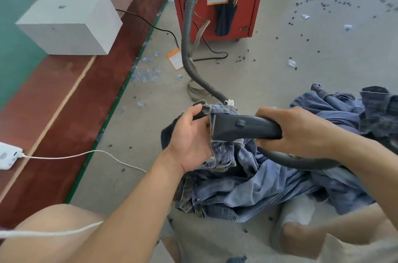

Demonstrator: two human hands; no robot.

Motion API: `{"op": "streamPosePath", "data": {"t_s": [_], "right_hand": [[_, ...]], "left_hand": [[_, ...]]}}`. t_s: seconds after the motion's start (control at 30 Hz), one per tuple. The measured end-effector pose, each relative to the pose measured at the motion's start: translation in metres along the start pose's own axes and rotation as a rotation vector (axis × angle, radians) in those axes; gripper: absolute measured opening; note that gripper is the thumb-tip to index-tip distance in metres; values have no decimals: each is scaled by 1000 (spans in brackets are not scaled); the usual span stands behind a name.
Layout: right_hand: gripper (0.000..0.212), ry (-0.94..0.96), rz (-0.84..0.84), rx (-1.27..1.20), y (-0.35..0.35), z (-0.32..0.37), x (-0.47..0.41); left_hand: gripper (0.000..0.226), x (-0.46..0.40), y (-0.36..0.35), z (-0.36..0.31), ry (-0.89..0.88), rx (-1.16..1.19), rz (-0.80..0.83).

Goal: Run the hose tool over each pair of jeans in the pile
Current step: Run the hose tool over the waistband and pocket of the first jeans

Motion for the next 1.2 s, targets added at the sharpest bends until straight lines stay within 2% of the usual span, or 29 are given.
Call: {"op": "streamPosePath", "data": {"t_s": [0.13,0.3,0.4,0.47,0.53,0.57,0.63,0.73,0.9,1.0,1.13,1.2], "right_hand": [[26,-61,-9,-35,10,-11,5],[23,-67,67,-10,5,-2,3],[21,-56,-4,-81,4,10,-2],[20,-104,-111,-152,10,9,-4],[22,-162,-197,-165,18,2,-3],[24,-182,-206,-150,21,-2,-2],[29,-214,-170,-103,23,-12,2],[40,-229,-73,7,14,-20,10],[29,-103,14,73,3,-16,15],[23,-59,32,80,-1,-5,13],[27,-46,-54,39,-2,10,2],[25,-64,-109,8,4,10,0]], "left_hand": [[72,-1,4,-4,-24,-3,-20],[80,-2,3,6,21,52,38],[80,-2,1,12,30,56,-5],[72,-1,-1,10,12,86,-33],[51,-1,0,6,-36,80,-69],[39,-1,3,4,-70,63,-88],[33,-2,12,4,-77,7,-133],[42,0,17,4,-30,-78,-183],[68,0,13,3,47,-30,28],[75,-3,8,8,68,-10,37],[81,-9,4,19,108,-7,54],[79,-9,2,19,116,-5,128]]}}
Point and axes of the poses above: each hand's wrist, its own x-axis away from the middle knuckle, its own y-axis out of the back of the hand, z = x × y, the point moved 1 cm from there along -x, towards the middle knuckle, and after that the axes turned 10 degrees about x, right-handed, at the moved point
